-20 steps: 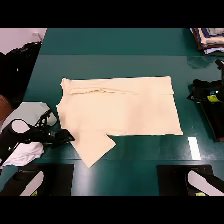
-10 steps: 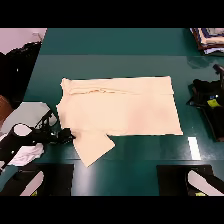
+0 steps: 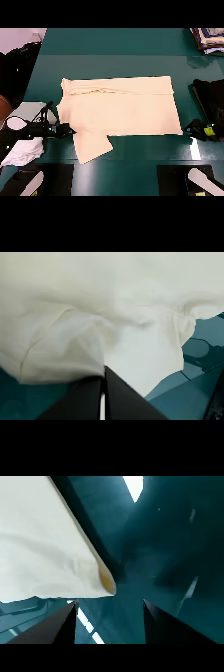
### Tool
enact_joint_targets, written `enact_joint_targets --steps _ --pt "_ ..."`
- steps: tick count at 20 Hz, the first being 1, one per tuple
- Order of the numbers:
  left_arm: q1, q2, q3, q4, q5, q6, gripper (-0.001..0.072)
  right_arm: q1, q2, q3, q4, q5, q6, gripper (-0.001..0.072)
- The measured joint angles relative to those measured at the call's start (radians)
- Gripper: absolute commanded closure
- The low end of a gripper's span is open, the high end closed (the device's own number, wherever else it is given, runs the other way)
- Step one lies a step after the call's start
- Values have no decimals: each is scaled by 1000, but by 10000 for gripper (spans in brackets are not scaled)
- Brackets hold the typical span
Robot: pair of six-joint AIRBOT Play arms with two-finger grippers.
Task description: Fold the shirts.
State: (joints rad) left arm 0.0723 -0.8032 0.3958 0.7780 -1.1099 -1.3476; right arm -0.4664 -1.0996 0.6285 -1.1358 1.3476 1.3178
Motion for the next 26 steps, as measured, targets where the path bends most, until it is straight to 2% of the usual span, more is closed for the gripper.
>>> enact_joint_targets --steps 4,5,6,7,8,11,14,18,21,24,26 --pt "0 0 6 -1 8 4 685 -15 1 -75 92 -42 -32 277" --pt "0 0 7 -1 9 8 684 -3 1 -82 106 -55 -35 317" --pt "0 0 8 0 9 11 685 11 1 -89 114 -74 -39 474" --pt "0 0 8 0 9 12 685 27 0 -94 118 -99 -41 669" --pt "0 0 8 0 6 14 686 43 0 -98 116 -122 -43 698" --pt "0 0 23 30 -49 14 687 76 0 -96 127 -132 -65 699" --pt "0 41 47 101 -141 -16 688 85 27 -70 108 -58 -92 699" --pt "0 224 57 186 -269 -113 686 88 176 -47 -32 74 -102 699" --pt "0 365 67 201 -381 -208 686 90 310 -33 -137 159 -64 699" --pt "0 409 108 197 -405 -256 686 119 367 33 -180 198 -27 700" --pt "0 362 144 195 -366 -254 686 167 341 112 -196 204 -9 700"
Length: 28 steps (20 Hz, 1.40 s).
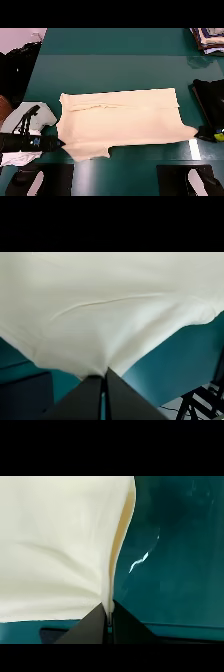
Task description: Fold the shirts.
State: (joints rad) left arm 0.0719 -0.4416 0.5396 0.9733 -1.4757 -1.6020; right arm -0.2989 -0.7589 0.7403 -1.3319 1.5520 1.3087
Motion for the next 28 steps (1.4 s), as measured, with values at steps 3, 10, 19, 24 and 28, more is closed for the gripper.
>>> enact_joint_targets --steps 3,10,19,24,28 --pt "0 -168 62 -1 124 53 685 99 -124 135 -12 -35 18 700" --pt "-1 -679 362 -2 375 131 684 249 -559 470 -21 -109 51 700" --pt "0 -1006 626 -9 504 164 682 261 -935 833 146 -133 65 320" --pt "1 -1031 644 -17 521 164 -4 248 -1026 946 216 -134 60 319" --pt "1 -1035 651 -21 502 163 -5 198 -1045 970 232 -84 40 198"
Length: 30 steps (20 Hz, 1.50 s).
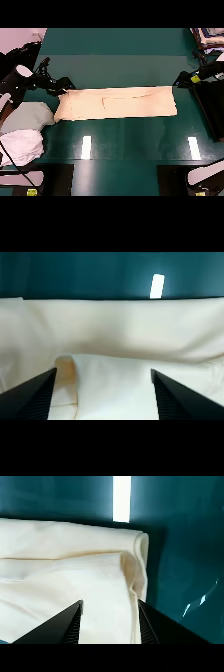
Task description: Fold the shirts.
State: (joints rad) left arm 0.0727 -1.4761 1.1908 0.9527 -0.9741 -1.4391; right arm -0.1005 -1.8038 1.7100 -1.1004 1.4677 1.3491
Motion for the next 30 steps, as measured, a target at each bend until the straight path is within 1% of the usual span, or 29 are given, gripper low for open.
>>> enact_joint_targets --steps 1,2,3,4,5,8,11,13,14,15,16,17,18,19,20,23,26,30 --pt "0 0 6 0 -5 0 -4 -17 -2 2 2 23 -8 188" --pt "0 2 13 0 -13 0 67 -37 -3 2 5 50 -16 128" --pt "0 6 22 1 -22 0 362 -58 -3 -5 8 71 -23 119" --pt "0 10 31 0 -28 0 572 -81 -3 -20 9 90 -27 119" --pt "0 16 40 1 -39 0 675 -103 -3 -42 14 103 -31 119" --pt "-1 41 56 0 -53 7 684 -164 -4 -150 80 114 -65 121" --pt "-26 61 63 -5 -56 12 685 -191 -4 -266 167 69 -112 122" --pt "-69 67 66 -6 -55 14 685 -184 -5 -323 234 46 -139 123" --pt "-99 69 66 -8 -49 15 685 -170 -8 -344 258 35 -150 172" --pt "-128 70 66 -8 -40 15 685 -154 -13 -355 272 23 -158 265" --pt "-161 70 67 -8 -26 15 686 -135 -21 -362 278 11 -165 290" --pt "-192 68 67 -8 -16 15 685 -114 -29 -363 288 3 -175 397" --pt "-223 62 68 -8 -6 15 686 -93 -34 -360 288 -7 -183 527" --pt "-251 55 70 -7 -1 15 686 -77 -38 -353 283 -16 -192 599" --pt "-280 42 76 -7 4 15 685 -60 -40 -342 275 -18 -204 701" --pt "-354 -15 118 -3 14 8 686 -29 -18 -305 275 0 -235 699" --pt "-420 -98 195 0 15 -4 686 -16 61 -261 288 31 -242 699" --pt "-511 -238 334 5 14 -35 686 16 199 -163 296 60 -172 699"
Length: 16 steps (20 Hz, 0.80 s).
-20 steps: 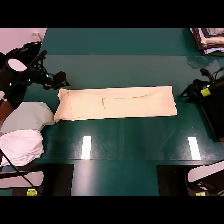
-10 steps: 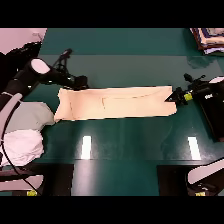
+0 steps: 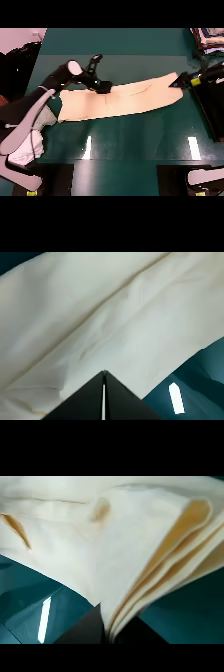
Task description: Fold the shirts.
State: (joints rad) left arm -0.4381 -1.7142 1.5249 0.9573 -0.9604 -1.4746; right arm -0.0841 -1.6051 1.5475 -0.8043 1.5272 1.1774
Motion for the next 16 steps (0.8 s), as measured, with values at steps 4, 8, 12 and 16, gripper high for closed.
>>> enact_joint_targets --steps 4,8,12,16 --pt "-83 -137 142 2 0 -45 686 81 88 143 2 16 85 699" --pt "-137 -237 248 -1 13 -89 686 193 106 267 2 15 146 699" --pt "-151 -277 288 -12 53 -119 686 304 75 361 2 3 172 699" --pt "-156 -287 299 -1 51 -127 686 383 26 435 2 -13 179 699"
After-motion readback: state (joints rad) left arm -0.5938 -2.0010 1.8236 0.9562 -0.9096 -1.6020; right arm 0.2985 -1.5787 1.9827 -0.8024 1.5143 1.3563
